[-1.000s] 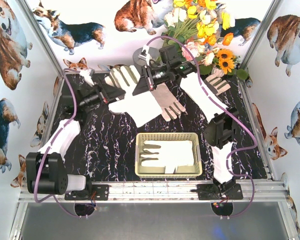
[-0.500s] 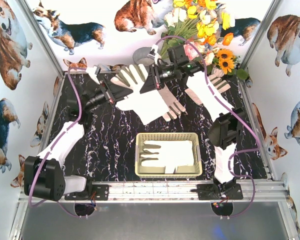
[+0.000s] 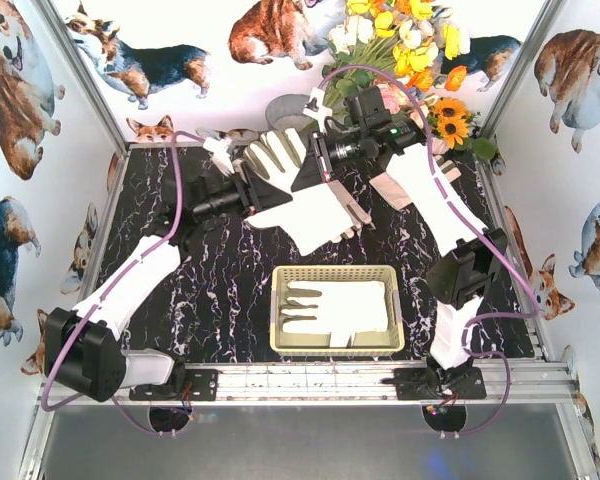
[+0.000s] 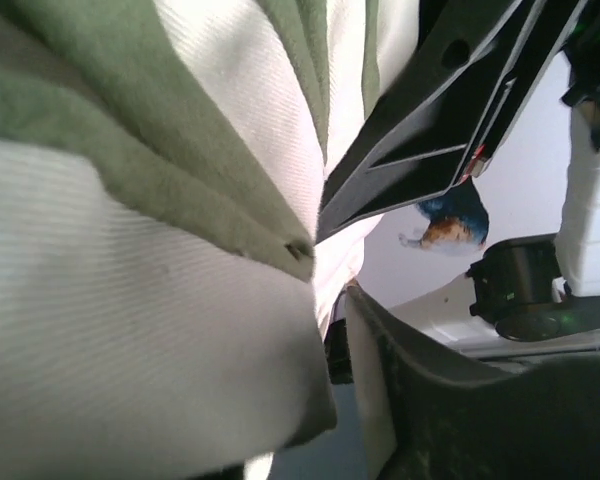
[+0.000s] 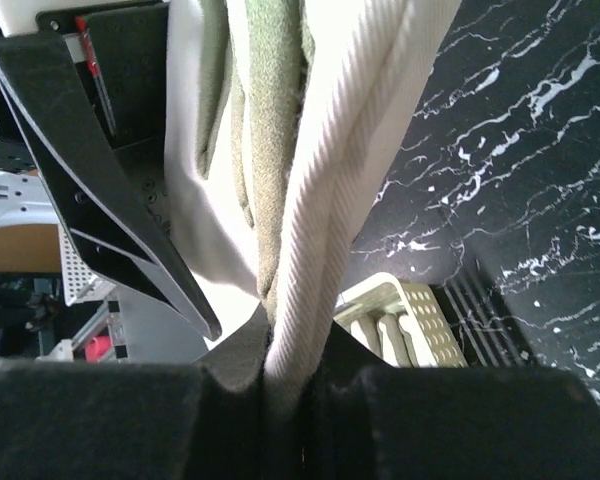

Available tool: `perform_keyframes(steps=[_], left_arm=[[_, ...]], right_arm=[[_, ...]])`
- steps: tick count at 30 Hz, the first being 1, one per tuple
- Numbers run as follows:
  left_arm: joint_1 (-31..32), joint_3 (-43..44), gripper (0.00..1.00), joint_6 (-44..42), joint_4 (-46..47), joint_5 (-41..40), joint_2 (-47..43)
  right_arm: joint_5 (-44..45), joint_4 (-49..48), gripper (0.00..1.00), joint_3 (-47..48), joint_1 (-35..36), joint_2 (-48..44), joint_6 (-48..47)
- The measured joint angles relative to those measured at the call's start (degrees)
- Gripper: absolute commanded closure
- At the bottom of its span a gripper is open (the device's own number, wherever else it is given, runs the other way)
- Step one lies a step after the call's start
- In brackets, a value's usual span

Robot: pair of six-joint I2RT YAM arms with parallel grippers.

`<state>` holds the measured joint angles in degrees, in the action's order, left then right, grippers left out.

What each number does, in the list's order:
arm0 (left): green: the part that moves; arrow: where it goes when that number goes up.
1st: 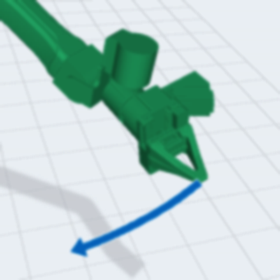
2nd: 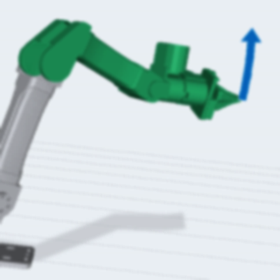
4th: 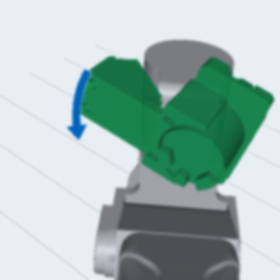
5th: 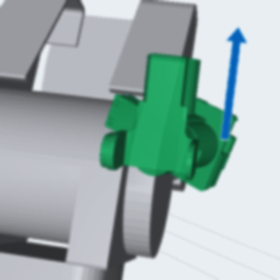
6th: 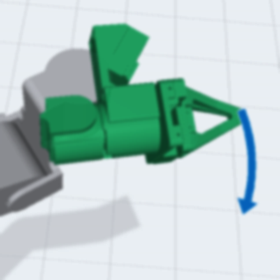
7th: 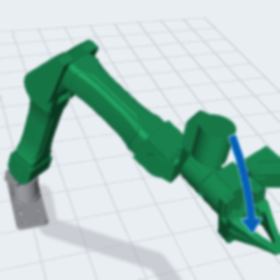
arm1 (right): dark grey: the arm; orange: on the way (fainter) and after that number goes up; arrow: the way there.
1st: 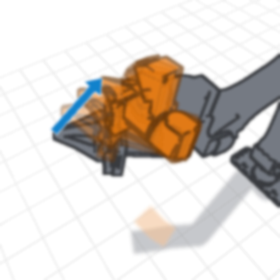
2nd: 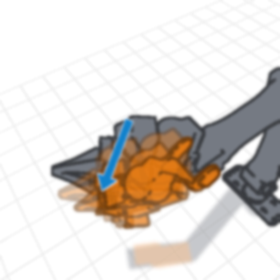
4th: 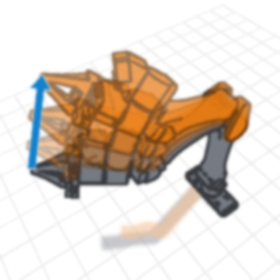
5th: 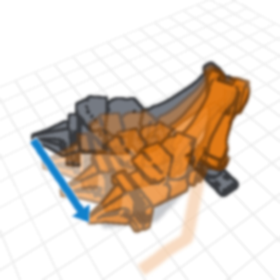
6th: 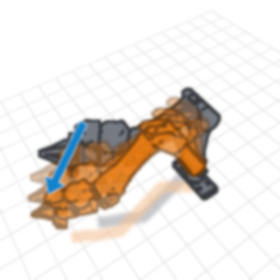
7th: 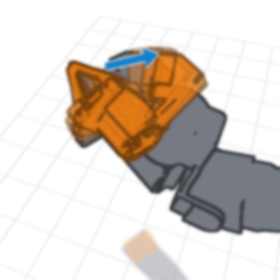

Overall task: Put the gloves into the storage basket
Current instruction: Place the glove in the bin.

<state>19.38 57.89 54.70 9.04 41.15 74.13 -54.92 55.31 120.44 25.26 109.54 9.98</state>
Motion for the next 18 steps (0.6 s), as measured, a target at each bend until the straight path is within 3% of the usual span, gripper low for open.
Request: perform_keyframes(steps=[6, 8, 11, 14, 18], left_arm=[[4.2, 2.1, 1.0, -2.6, -4.9, -1.7, 1.3], [4.5, 2.1, 1.0, -2.3, -4.8, -2.5, 1.2], [5.2, 1.2, 1.0, -0.7, -3.8, -4.2, 0.8], [6.1, -0.1, 1.0, 1.6, -1.8, -7.1, -0.8], [6.8, -0.9, 1.0, 5.4, 0.3, -12.8, -2.8]], right_arm=[[3.3, 4.9, 0.91, -0.3, 0.0, -1.7, -3.8], [4.3, 5.6, 0.81, -0.5, 0.0, -2.2, -4.0], [5.6, 5.4, 0.48, -1.6, 0.0, -3.7, -3.8], [7.7, 3.9, 0.01, -2.2, -0.3, -5.0, -0.6], [12.3, -0.7, 0.0, -2.8, -0.7, -8.0, 4.2]])
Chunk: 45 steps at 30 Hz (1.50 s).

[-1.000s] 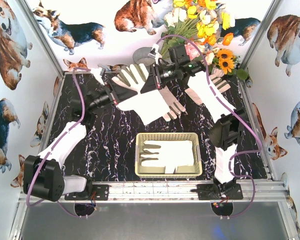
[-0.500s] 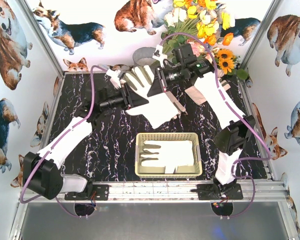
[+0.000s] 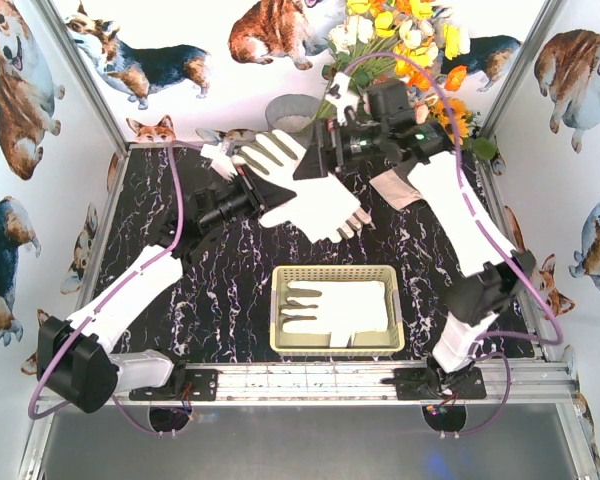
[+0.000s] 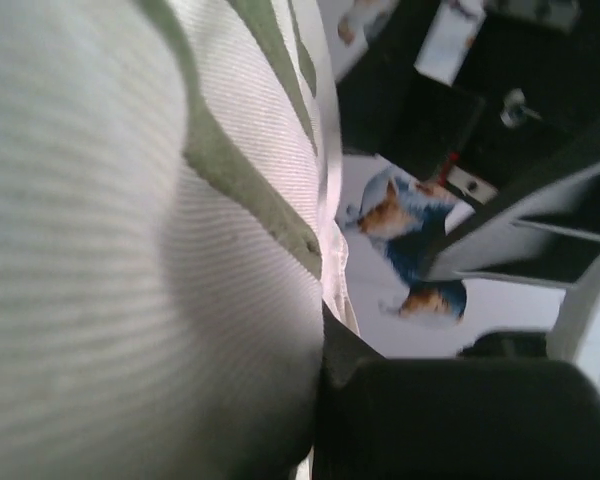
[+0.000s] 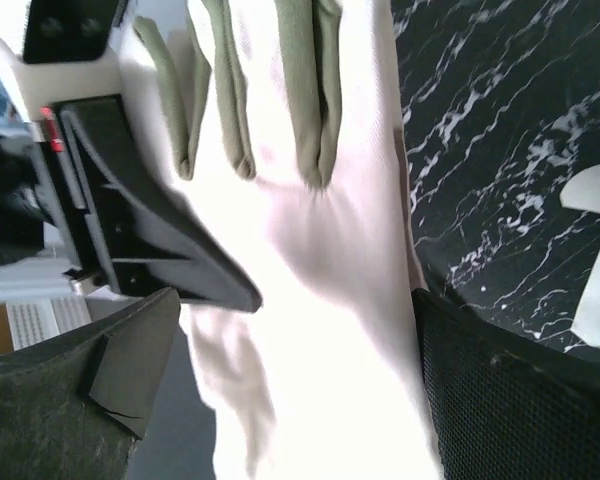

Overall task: Put the gloves into the storage basket
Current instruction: Place the glove in the bin.

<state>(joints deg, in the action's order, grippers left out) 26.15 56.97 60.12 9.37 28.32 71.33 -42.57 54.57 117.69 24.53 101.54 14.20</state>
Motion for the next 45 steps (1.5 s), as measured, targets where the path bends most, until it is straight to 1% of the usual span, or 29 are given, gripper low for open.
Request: perform_keyframes(steps=[3, 7, 12, 15, 17, 20, 24, 30, 31, 34, 36, 38, 42, 44, 45], left_arm=[[0.4, 0.0, 1.0, 3.0, 0.7, -6.1, -0.7], [1.6, 0.5, 1.0, 6.5, 0.6, -14.8, -0.9], [4.3, 3.5, 1.0, 9.9, 0.3, -25.4, -0.7], [6.1, 4.6, 1.0, 12.0, 2.6, -29.9, -0.2], [7.0, 5.2, 1.0, 13.1, 4.0, -31.6, 0.4], [8.2, 6.3, 1.0, 13.9, 4.9, -33.1, 1.9], [9.3, 6.9, 1.0, 14.9, 5.1, -33.9, 2.6], [10.2, 6.9, 1.0, 16.7, 7.7, -35.5, 2.6], [10.5, 7.0, 1.0, 16.9, 7.9, -35.7, 2.6], [11.5, 7.1, 1.0, 17.4, 8.6, -36.0, 2.7], [12.3, 7.1, 1.0, 17.8, 9.3, -36.2, 2.9], [13.1, 7.1, 1.0, 18.4, 10.1, -36.3, 3.3], [14.1, 7.1, 1.0, 18.8, 10.9, -37.0, 4.0], [14.1, 7.1, 1.0, 18.8, 11.1, -37.6, 4.0], [14.1, 7.1, 1.0, 18.8, 11.4, -37.6, 4.0]], right_arm=[[2.9, -4.4, 0.0, -2.4, -0.8, -4.3, 4.5], [6.1, -11.0, 0.0, -8.2, -2.7, -10.8, 13.2], [10.7, -18.9, 0.0, -18.6, -5.7, -18.2, 25.7], [12.3, -25.0, 0.0, -27.7, -7.7, -22.8, 34.6], [12.4, -29.6, 0.0, -33.7, -8.9, -25.5, 40.9], [12.2, -35.4, 0.0, -38.6, -10.0, -26.6, 49.0], [11.7, -41.7, 0.0, -39.9, -10.1, -26.5, 55.9], [9.7, -47.8, 0.0, -39.9, -10.0, -26.2, 60.6], [9.4, -48.4, 0.03, -39.9, -10.0, -26.0, 61.0], [7.8, -50.8, 0.18, -39.9, -9.7, -24.9, 62.0], [6.3, -52.6, 0.25, -39.9, -9.3, -23.7, 62.8], [4.9, -53.9, 0.36, -39.9, -8.8, -22.5, 63.3], [3.0, -55.3, 0.7, -40.2, -8.1, -21.2, 64.0], [2.4, -56.4, 0.92, -40.7, -8.1, -21.3, 64.2], [2.3, -56.8, 1.0, -40.9, -8.1, -21.3, 64.2]])
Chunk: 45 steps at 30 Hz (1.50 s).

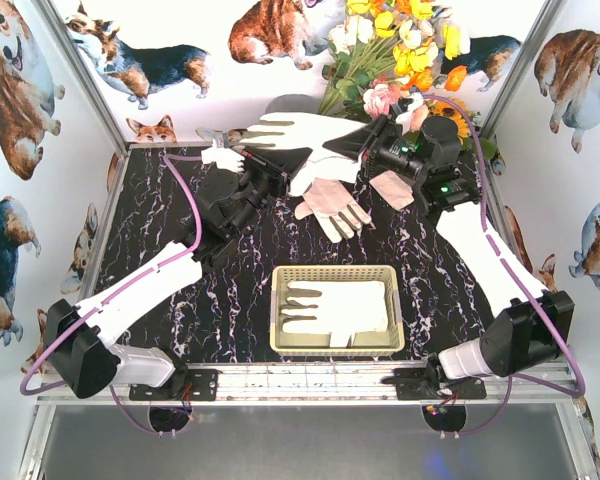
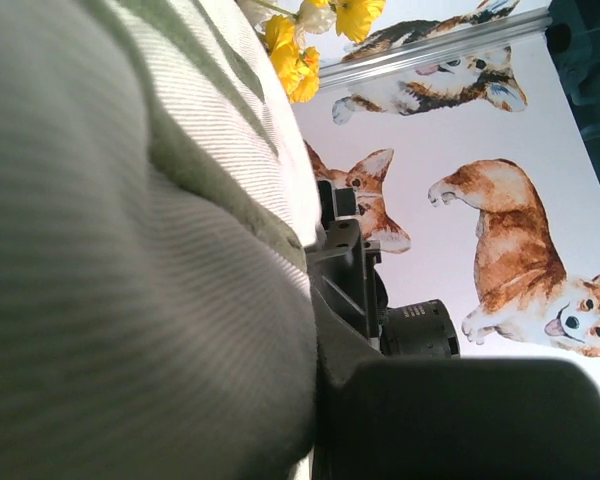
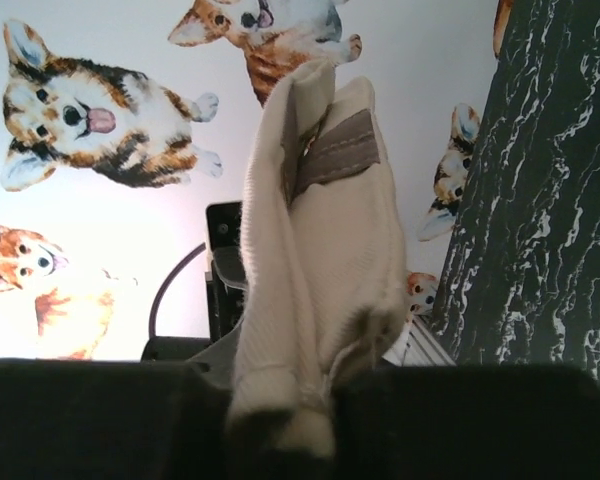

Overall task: Put the gloves into the storage basket
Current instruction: Place the glove in the bin.

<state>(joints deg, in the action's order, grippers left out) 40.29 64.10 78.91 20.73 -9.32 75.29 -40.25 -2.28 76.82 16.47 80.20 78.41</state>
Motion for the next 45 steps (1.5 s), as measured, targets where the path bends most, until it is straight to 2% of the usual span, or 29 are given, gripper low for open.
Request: perform_keyframes(steps=[1, 2, 4, 6, 10, 17, 21, 26, 33, 39, 45], left_arm=[[0.0, 0.0, 1.0, 0.0, 0.1, -0.1, 0.0], [0.0, 0.0, 0.91, -0.1, 0.1, -0.1, 0.0], [0.0, -0.1, 0.66, -0.3, 0.1, -0.1, 0.0], [0.0, -0.4, 0.5, -0.9, 0.7, -0.2, -0.1], [-0.5, -2.1, 0.36, -2.2, 1.5, 1.2, -1.4], [-4.6, -6.6, 0.33, -3.5, 2.6, 6.3, -5.0], [-7.1, -10.2, 0.34, -3.5, 3.0, 9.2, -7.0], [-8.7, -12.9, 0.4, -3.0, 3.1, 15.4, -6.8], [-9.4, -19.3, 0.34, -3.3, 5.7, 23.8, -6.0], [-11.6, -28.7, 0.28, -2.4, 12.2, 29.2, -4.4], [-12.6, -31.8, 0.37, -1.1, 18.2, 34.3, -0.5]], right_arm=[[-0.2, -0.7, 1.0, -0.3, 0.0, 0.0, -0.1], [-0.4, -1.0, 1.0, -0.6, 0.0, -0.2, -0.2], [-0.5, -1.0, 1.0, -0.9, 0.0, -0.3, -0.2], [-1.1, -1.4, 1.0, -1.2, -0.1, -0.5, -0.3], [-3.3, -2.2, 1.0, -2.6, -0.1, -1.0, -0.3], [-11.1, -1.4, 1.0, -3.5, -2.2, -1.0, -1.6], [-16.3, 4.4, 1.0, -3.5, -3.1, -1.1, -6.6], [-19.5, 18.6, 1.0, -3.1, -3.2, -1.1, -18.7], [-17.9, 44.2, 1.0, -1.1, -3.4, -0.8, -41.4], [-14.1, 57.9, 1.0, -0.4, -3.4, 0.8, -56.0], [-12.4, 63.7, 1.0, -2.9, -3.4, 0.9, -64.9]])
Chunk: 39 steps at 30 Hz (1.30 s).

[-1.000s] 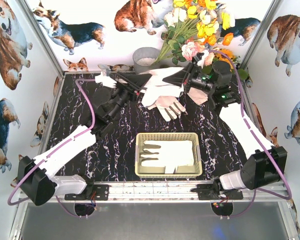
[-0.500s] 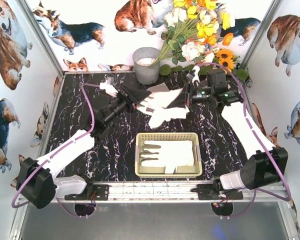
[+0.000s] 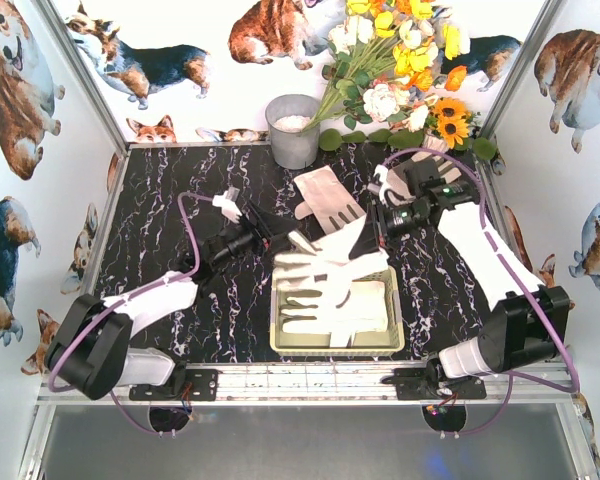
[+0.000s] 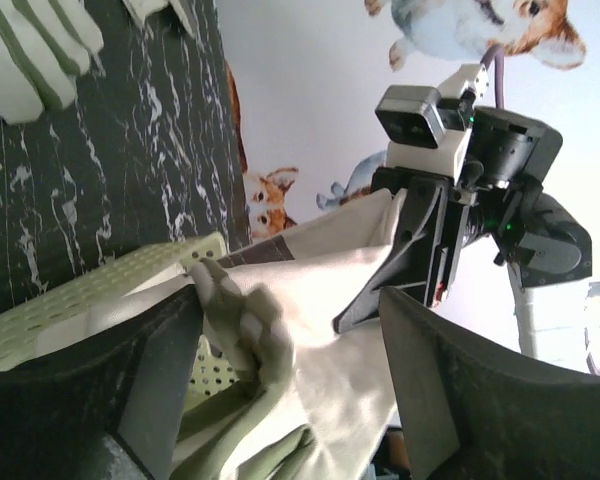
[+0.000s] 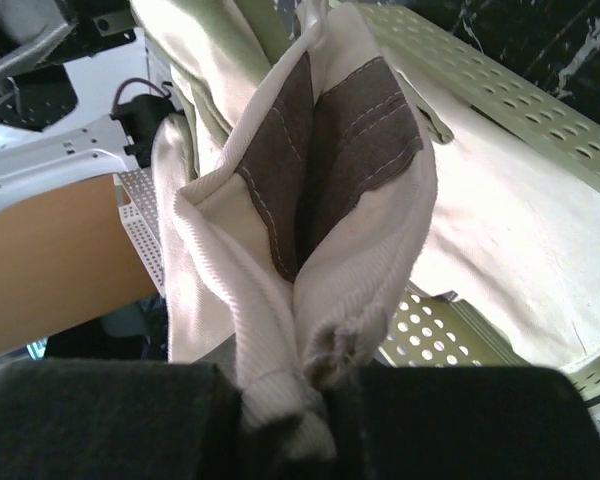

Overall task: Put the gloves into the storage basket
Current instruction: Place the glove in the bin.

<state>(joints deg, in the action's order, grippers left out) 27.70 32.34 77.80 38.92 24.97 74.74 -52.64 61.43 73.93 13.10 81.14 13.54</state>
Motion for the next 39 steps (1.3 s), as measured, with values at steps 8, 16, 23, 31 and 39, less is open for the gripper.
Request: perform_keyframes(steps=[8, 16, 23, 31, 39], left_arm=[[-0.1, 0.0, 0.41, -4.1, -4.2, 5.0, 2.1], [-1.1, 3.0, 0.16, -12.8, -16.2, 8.2, 2.2], [-4.0, 12.3, 0.08, -22.2, -23.6, 14.0, 3.2], [-4.2, 26.3, 0.04, -29.9, -26.5, 28.1, 5.7], [-2.1, 28.2, 0.03, -30.2, -28.7, 39.7, 6.8]], right_arm=[[0.9, -1.8, 1.0, -6.3, 0.0, 0.3, -2.8], [1.7, -3.6, 1.0, -7.0, 0.6, 3.7, -2.4], [-0.2, -6.3, 1.0, -6.9, 2.3, 3.6, 2.4], [-6.7, -14.6, 1.0, -6.6, 6.4, -0.8, 13.4], [-12.4, -26.8, 1.0, -6.1, 6.8, -7.9, 26.3]])
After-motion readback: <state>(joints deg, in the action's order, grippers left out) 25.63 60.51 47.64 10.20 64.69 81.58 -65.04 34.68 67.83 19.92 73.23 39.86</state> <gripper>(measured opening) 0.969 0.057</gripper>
